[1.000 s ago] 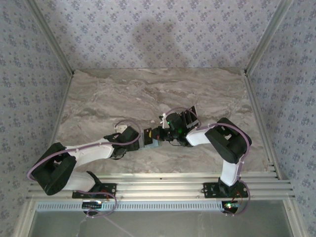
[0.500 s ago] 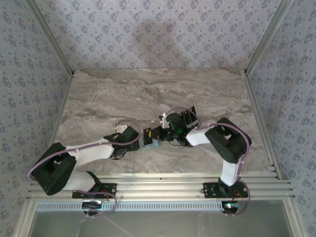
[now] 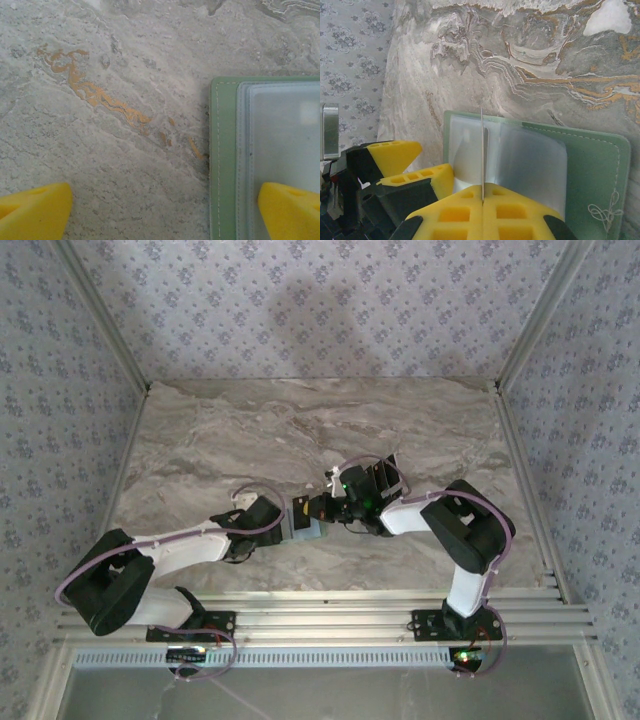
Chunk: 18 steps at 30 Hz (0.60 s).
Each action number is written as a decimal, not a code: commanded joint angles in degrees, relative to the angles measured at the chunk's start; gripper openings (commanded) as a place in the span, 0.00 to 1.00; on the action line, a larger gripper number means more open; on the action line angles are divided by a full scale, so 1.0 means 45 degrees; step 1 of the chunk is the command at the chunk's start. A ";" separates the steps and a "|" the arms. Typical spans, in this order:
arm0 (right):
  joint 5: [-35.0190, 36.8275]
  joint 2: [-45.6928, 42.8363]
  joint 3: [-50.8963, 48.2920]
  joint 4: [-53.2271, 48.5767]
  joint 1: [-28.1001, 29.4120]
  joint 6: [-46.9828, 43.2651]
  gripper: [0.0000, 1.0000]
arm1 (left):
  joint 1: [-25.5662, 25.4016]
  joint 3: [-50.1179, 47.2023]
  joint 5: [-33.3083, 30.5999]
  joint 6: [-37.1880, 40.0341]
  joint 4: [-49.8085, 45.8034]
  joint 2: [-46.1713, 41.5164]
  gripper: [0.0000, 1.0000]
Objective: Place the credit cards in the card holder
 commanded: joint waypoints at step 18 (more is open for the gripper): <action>-0.0336 0.1119 0.0743 0.0403 0.0046 0.0262 0.00 | 0.0008 -0.0501 0.0072 -0.0036 -0.0790 0.0156 0.96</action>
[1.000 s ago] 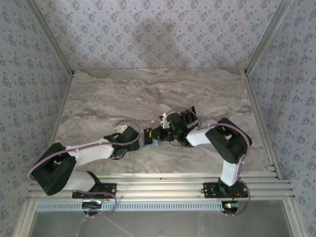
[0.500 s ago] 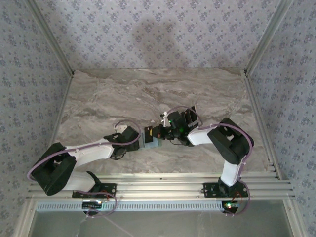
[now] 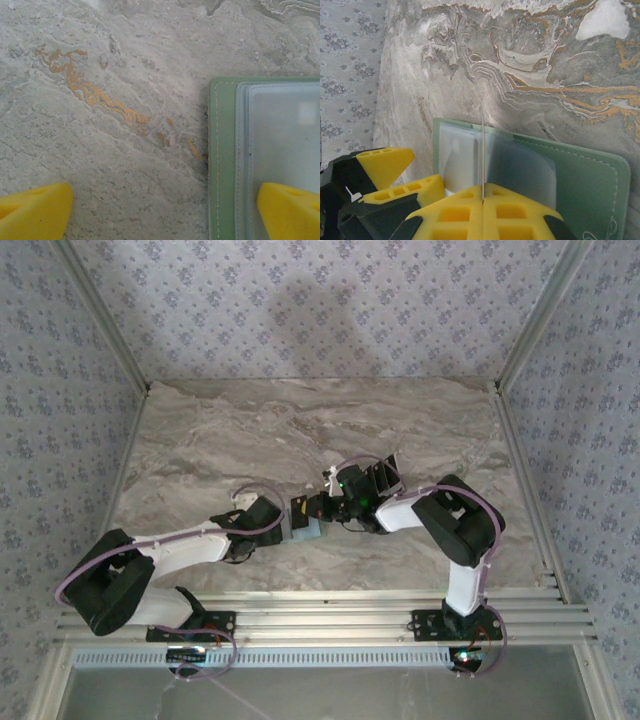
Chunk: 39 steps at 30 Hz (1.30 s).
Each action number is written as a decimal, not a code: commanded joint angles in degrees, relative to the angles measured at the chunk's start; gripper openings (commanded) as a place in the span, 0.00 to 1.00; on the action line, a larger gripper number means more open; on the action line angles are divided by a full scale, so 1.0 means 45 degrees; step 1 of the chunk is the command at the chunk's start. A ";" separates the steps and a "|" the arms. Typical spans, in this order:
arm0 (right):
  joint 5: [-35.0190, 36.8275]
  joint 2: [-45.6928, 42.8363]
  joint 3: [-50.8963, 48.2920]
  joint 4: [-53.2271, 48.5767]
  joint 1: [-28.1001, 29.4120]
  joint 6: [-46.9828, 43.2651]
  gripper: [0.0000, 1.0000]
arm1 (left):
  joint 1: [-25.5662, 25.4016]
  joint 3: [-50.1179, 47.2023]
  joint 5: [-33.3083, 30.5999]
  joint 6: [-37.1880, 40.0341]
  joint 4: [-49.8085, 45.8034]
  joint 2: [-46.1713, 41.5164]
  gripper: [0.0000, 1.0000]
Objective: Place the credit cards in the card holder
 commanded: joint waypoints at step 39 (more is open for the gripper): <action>-0.0188 -0.0722 -0.1297 0.1413 0.0515 0.1323 0.00 | -0.0008 -0.0579 0.0072 -0.0145 -0.0992 0.0110 0.95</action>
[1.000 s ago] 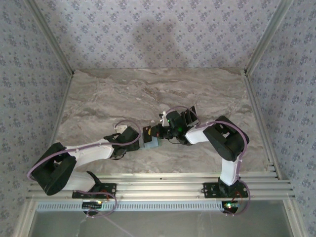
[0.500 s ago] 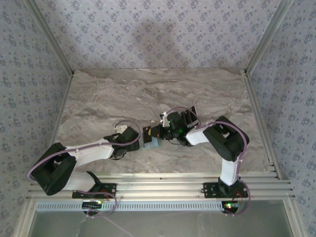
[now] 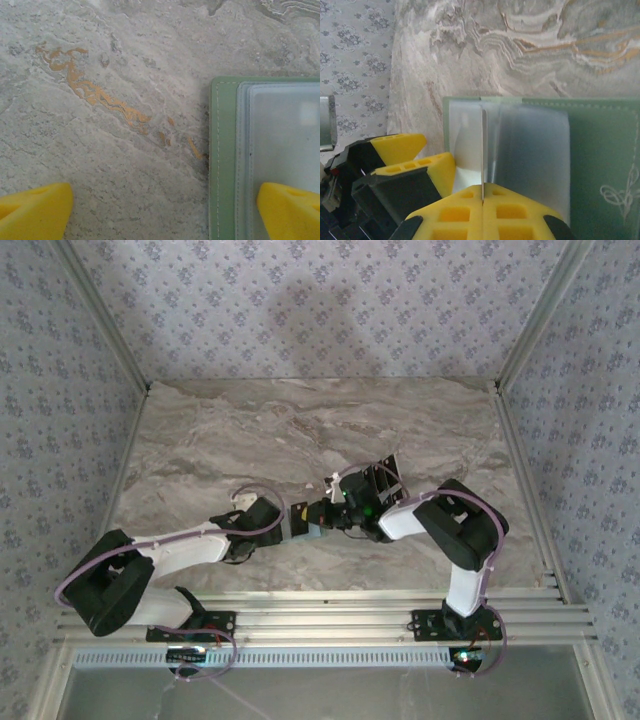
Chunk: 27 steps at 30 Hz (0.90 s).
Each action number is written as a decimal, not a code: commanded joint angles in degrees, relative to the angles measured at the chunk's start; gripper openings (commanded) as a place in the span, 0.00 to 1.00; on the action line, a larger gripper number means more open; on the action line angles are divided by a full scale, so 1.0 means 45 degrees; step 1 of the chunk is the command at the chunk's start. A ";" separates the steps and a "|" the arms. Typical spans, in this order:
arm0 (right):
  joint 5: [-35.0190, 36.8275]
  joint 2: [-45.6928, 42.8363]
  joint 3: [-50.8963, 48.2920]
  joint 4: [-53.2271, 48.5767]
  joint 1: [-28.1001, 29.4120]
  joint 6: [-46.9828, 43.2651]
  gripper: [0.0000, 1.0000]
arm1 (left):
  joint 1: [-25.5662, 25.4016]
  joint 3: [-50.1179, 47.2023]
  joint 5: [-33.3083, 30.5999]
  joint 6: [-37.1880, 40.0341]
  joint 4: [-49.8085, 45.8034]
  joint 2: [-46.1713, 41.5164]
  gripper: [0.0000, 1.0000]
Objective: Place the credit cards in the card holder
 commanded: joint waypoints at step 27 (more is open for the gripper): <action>-0.0419 0.0553 0.0164 0.1007 -0.0435 0.0178 0.00 | -0.0030 -0.0665 0.0039 -0.0127 -0.1128 0.0088 0.95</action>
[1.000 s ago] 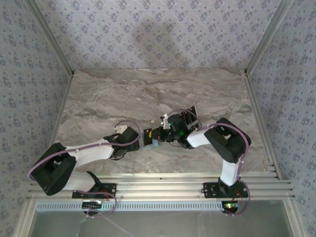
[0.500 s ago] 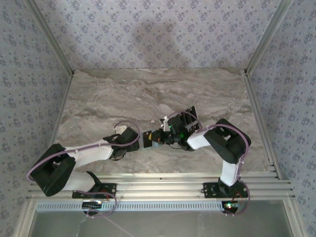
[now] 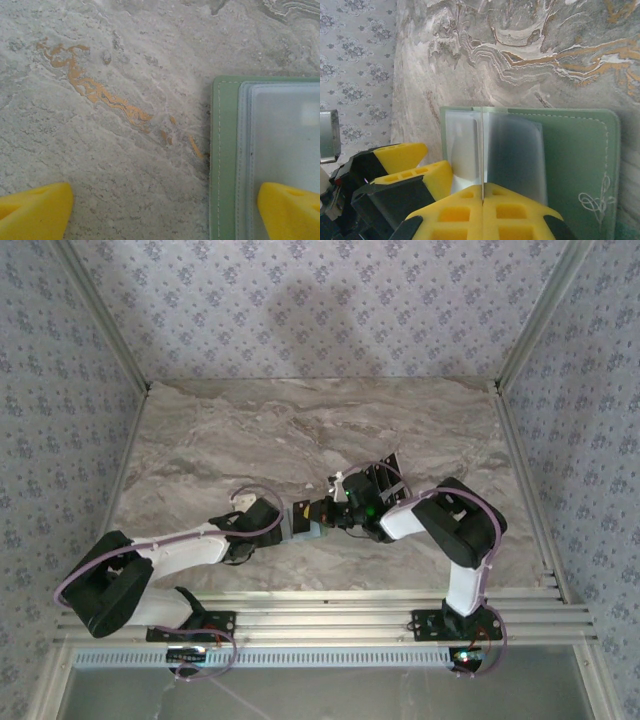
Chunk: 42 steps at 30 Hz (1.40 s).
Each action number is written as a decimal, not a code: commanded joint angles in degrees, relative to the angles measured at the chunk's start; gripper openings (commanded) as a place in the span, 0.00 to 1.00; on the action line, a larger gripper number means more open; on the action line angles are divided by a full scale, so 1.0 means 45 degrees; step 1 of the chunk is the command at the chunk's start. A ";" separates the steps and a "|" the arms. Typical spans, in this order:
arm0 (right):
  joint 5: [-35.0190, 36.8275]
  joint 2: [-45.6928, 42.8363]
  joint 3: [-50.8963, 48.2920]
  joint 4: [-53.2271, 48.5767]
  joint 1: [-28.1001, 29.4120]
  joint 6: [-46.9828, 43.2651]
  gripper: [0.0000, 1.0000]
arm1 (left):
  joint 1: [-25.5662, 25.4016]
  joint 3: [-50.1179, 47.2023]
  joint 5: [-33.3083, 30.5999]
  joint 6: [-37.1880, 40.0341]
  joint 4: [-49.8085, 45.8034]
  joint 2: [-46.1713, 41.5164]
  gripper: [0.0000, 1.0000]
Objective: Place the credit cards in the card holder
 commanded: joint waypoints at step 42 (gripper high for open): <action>-0.1412 0.1011 0.0403 0.0437 -0.0451 -0.0646 0.00 | -0.0109 -0.0509 0.0020 0.0007 -0.1256 0.0309 0.95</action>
